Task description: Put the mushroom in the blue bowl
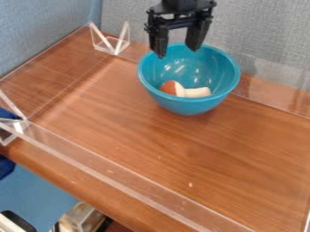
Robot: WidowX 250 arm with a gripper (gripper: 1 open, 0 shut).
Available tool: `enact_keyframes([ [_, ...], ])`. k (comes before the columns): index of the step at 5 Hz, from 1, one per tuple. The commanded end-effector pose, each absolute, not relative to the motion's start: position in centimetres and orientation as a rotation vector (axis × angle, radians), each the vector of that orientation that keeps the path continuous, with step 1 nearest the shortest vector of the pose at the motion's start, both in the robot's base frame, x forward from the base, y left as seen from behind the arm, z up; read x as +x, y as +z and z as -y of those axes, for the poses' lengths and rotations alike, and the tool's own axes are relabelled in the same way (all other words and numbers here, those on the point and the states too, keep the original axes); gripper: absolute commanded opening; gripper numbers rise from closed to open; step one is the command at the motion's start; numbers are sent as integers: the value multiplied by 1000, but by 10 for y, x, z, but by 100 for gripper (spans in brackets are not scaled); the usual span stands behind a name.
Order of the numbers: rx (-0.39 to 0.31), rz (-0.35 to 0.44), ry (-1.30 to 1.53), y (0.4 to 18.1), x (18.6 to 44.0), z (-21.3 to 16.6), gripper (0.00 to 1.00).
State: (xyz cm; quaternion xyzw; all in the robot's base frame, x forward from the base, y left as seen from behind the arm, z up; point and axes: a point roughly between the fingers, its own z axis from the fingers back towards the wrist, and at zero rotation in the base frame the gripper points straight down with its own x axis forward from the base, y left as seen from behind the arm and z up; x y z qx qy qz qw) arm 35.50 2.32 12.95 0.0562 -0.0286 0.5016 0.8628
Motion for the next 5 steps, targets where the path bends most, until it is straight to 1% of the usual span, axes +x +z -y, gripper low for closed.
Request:
enact_keyframes([
  [1, 91, 128, 1049, 151, 357, -20, 100],
  [2, 99, 126, 1054, 147, 358, -21, 100],
  [4, 133, 180, 1076, 155, 352, -65, 100],
  [5, 143, 197, 1107, 163, 345, -83, 100],
])
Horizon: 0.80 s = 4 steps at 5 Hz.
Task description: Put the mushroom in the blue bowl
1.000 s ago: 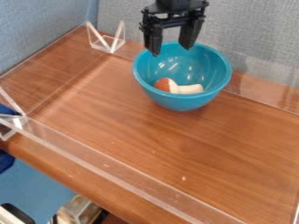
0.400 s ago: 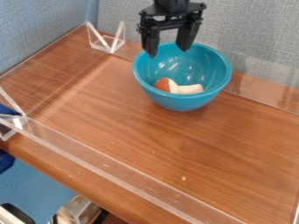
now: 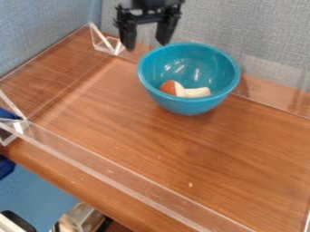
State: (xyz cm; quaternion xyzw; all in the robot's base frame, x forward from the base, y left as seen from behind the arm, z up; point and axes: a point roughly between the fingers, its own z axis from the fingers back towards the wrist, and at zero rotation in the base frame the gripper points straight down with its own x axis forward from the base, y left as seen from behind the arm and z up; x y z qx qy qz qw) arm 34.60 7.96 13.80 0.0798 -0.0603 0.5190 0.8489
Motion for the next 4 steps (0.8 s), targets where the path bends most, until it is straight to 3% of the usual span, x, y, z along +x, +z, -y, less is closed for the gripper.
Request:
enact_keyframes([
  [1, 180, 216, 1071, 179, 330, -79, 100],
  [2, 226, 259, 1027, 189, 318, -67, 100],
  [3, 262, 310, 992, 187, 320, -55, 100],
  [4, 290, 313, 981, 183, 318, -49, 100],
])
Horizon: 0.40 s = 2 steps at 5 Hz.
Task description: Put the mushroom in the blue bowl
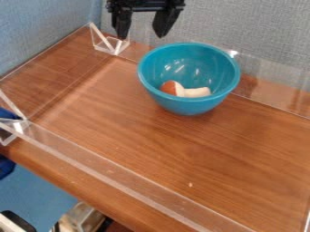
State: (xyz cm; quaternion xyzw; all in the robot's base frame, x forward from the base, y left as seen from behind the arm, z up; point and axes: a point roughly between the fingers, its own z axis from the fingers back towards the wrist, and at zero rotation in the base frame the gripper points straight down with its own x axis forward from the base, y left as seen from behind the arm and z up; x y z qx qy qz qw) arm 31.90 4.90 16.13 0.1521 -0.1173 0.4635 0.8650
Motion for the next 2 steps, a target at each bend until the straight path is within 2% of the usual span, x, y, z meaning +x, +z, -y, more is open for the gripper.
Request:
enact_keyframes([
  [1, 307, 304, 978, 180, 315, -49, 100],
  [2, 322, 299, 980, 176, 316, -55, 100],
])
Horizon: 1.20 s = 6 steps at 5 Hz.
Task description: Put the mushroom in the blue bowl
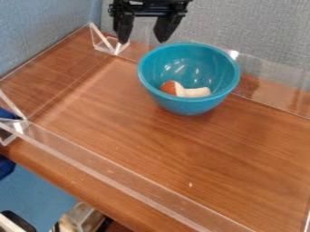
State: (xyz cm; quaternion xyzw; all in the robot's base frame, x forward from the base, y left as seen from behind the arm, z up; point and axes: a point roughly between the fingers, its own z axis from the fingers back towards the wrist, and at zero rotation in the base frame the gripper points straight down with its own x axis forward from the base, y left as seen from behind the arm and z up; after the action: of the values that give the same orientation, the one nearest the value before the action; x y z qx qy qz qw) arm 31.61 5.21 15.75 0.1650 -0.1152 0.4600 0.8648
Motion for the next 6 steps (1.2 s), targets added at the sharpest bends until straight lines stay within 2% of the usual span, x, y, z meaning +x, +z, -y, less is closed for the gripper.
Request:
enact_keyframes([
  [1, 333, 293, 987, 173, 317, -61, 100],
  [4, 376, 272, 984, 169, 318, -69, 100],
  [6, 401, 254, 992, 163, 328, -76, 100],
])
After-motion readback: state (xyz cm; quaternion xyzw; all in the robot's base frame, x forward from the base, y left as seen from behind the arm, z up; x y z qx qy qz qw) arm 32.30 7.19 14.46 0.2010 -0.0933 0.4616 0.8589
